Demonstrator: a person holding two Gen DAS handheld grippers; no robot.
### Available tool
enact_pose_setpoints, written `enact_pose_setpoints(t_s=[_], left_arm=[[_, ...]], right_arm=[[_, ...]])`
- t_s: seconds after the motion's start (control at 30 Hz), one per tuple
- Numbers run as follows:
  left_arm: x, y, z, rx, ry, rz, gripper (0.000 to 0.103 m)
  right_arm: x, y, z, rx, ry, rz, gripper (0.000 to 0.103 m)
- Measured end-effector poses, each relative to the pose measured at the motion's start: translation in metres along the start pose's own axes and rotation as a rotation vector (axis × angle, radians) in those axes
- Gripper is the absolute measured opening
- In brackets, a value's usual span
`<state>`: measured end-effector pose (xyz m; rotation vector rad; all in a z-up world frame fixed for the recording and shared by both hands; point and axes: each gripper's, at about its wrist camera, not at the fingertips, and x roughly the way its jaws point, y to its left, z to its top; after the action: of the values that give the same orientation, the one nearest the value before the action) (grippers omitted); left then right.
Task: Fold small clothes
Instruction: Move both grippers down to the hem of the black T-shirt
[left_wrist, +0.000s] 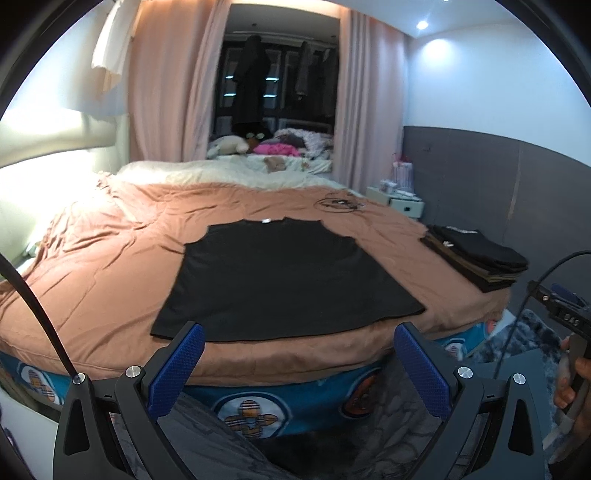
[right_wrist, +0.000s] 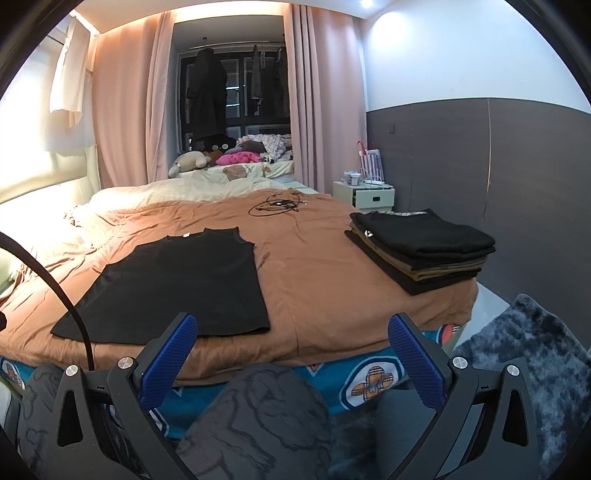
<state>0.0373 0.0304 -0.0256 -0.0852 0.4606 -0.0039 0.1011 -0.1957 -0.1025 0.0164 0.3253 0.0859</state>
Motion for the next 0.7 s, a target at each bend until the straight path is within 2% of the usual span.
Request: enact_pose_setpoints(t_s=[0.07, 0.2, 0.33, 0.5, 0.63, 0.7], left_arm=[[0.011, 0.007, 0.002, -0.011, 0.008, 0.040, 0.103], [0.033, 0.024, 0.007, -0.022, 0.011, 0.067, 0.103], [0.061, 0.045, 0.012, -0.063, 0.040, 0.048, 0.103], [0.100, 0.080, 0.016, -0.123, 0.102, 0.083, 0.102], [0.127, 0.108, 0.015, -0.141, 0.154, 0.121, 0.093], [0.136, 0.121, 0.013, -0.153, 0.176, 0.142, 0.085]], right_arm=[[0.013, 0.002, 0.003, 0.004, 0.012, 0.012, 0.103], [0.040, 0.003, 0.007, 0.002, 0.046, 0.036, 0.103], [0.080, 0.002, 0.013, 0.016, 0.119, 0.083, 0.103], [0.124, -0.004, 0.022, 0.058, 0.182, 0.104, 0.102], [0.160, -0.014, 0.026, 0.106, 0.270, 0.135, 0.081], [0.174, -0.019, 0.028, 0.131, 0.314, 0.152, 0.076]])
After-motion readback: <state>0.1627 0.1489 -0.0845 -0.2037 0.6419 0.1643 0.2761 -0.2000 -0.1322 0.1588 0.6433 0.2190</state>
